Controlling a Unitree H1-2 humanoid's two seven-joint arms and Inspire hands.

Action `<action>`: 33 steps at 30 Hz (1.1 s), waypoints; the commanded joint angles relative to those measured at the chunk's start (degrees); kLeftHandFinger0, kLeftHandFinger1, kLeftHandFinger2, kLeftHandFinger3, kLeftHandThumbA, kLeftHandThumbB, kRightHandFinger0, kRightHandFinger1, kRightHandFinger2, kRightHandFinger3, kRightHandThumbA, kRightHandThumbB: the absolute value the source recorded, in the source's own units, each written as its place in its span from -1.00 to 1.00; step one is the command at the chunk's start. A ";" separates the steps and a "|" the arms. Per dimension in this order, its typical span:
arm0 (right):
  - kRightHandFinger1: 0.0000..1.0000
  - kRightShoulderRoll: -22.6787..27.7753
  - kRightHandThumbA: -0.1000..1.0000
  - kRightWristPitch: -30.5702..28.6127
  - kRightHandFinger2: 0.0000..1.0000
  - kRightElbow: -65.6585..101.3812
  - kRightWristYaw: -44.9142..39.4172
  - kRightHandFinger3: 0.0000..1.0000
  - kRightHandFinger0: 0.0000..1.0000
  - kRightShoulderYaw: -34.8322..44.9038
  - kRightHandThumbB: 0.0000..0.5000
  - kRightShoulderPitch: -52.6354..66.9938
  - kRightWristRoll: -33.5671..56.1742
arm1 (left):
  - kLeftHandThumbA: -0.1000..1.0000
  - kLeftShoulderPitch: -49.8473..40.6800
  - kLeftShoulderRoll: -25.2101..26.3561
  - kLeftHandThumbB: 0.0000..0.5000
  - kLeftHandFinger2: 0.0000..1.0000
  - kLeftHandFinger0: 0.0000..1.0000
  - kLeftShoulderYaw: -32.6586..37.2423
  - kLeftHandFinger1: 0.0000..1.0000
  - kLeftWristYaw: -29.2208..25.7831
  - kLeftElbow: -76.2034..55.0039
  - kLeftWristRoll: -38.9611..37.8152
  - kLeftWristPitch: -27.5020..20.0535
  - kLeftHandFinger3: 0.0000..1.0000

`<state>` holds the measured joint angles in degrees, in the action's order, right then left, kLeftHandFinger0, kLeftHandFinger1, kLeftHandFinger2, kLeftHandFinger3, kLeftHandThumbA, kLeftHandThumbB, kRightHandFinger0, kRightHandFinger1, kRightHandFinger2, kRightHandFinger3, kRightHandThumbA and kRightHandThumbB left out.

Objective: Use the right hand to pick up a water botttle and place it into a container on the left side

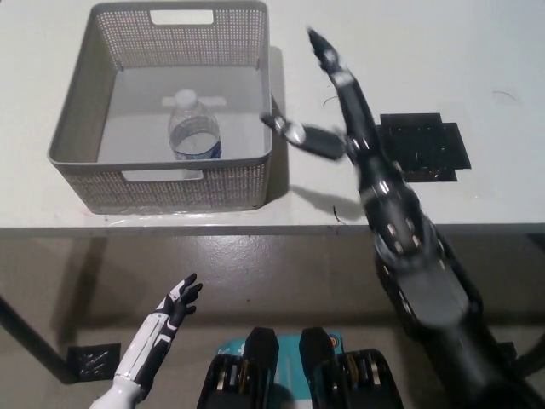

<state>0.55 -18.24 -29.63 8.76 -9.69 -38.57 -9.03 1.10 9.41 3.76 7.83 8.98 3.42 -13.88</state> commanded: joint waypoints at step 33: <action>1.00 4.48 1.00 -4.63 1.00 22.78 -9.36 1.00 1.00 4.84 0.50 39.11 9.45 | 1.00 2.69 0.92 -0.37 1.00 1.00 -1.03 1.00 -0.20 3.06 0.51 -2.25 1.00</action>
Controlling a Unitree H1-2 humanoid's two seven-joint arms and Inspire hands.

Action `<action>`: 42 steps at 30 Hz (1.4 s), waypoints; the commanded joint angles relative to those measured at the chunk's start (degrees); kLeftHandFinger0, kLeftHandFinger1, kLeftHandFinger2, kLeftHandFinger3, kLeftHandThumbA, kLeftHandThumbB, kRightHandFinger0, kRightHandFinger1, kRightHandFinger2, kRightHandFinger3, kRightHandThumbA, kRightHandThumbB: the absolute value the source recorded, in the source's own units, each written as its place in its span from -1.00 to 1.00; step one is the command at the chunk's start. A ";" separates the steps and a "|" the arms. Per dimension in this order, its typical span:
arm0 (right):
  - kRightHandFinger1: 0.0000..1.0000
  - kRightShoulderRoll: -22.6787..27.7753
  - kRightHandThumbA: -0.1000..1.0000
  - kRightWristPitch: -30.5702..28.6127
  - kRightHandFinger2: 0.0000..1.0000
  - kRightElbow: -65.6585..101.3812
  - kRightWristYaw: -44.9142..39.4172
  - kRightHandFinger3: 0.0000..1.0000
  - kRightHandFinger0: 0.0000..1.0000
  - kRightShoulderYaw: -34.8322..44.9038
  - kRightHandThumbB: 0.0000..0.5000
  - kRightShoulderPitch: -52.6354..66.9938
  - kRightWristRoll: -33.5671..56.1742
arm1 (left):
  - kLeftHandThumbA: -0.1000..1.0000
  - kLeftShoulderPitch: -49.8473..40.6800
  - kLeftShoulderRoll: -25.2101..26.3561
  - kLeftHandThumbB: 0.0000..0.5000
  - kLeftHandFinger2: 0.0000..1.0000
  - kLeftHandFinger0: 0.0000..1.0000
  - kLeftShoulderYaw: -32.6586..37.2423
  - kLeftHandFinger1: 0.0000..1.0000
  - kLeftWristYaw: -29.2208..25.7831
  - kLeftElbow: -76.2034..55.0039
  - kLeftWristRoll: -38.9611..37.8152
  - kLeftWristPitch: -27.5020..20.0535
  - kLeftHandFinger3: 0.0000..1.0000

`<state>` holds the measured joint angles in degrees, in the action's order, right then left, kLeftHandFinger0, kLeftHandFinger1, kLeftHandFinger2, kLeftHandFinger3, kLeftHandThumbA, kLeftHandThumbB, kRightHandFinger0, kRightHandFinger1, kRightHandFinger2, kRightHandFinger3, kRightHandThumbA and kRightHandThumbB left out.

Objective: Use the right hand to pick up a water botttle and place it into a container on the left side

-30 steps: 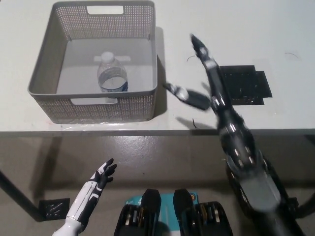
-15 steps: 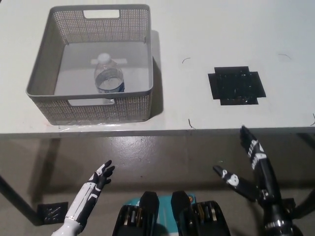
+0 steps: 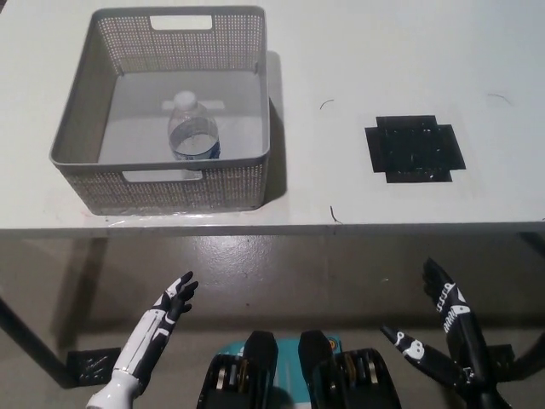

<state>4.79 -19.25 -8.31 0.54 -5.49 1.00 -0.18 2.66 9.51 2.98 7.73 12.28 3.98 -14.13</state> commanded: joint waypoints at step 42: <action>1.00 -0.37 0.88 -4.26 1.00 -0.89 -2.47 1.00 1.00 1.92 0.19 -2.47 2.37 | 1.00 1.53 0.63 -0.46 1.00 1.00 -0.47 1.00 -0.64 -1.30 0.99 -0.64 1.00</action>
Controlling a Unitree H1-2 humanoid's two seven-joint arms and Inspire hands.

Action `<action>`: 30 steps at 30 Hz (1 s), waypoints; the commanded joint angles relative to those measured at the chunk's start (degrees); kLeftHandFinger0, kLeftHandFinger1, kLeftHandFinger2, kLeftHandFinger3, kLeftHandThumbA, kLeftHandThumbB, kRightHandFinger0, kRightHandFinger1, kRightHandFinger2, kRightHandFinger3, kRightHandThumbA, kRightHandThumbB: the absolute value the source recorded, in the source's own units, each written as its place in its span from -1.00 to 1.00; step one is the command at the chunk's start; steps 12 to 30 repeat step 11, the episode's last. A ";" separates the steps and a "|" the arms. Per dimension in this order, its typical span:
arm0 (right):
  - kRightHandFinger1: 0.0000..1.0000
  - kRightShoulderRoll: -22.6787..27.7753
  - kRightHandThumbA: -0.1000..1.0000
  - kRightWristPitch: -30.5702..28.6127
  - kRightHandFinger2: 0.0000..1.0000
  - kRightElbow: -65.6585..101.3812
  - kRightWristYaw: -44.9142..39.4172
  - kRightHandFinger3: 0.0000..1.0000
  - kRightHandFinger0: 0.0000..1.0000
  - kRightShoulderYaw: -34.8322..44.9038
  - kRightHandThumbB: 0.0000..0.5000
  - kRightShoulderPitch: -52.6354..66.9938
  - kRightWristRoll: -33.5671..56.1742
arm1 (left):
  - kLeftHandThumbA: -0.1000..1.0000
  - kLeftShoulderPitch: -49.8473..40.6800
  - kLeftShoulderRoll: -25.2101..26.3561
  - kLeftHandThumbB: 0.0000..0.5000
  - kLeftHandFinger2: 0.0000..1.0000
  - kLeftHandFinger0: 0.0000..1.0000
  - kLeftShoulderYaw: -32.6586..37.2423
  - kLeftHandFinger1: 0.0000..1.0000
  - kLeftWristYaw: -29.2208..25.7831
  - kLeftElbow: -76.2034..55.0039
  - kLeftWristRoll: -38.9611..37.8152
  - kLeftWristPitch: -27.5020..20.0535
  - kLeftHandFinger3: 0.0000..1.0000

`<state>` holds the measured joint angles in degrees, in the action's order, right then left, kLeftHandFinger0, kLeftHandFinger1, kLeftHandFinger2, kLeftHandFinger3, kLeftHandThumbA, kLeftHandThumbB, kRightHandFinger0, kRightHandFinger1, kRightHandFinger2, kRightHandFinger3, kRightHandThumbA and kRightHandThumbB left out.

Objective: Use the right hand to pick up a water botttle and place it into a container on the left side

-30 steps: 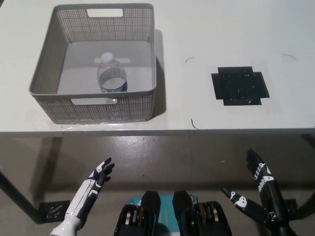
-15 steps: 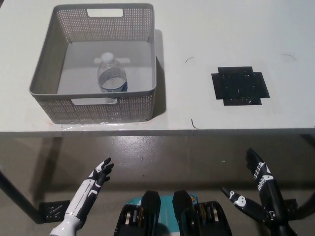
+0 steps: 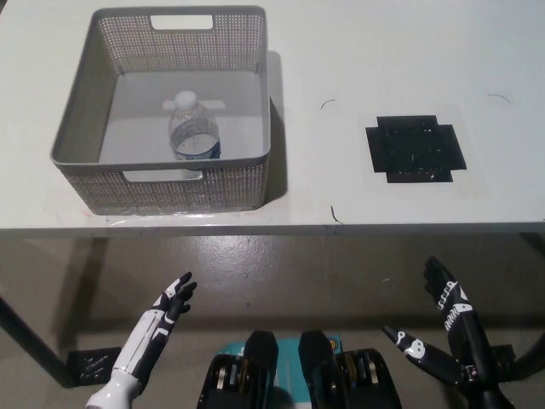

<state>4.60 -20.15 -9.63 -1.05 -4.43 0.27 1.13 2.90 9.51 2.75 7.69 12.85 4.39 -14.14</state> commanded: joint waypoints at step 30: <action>1.00 0.00 0.87 -3.58 1.00 -0.01 -0.95 1.00 1.00 0.50 0.14 -1.81 0.19 | 1.00 1.41 0.72 -0.43 1.00 1.00 -0.23 1.00 -0.64 -1.95 0.85 -0.74 1.00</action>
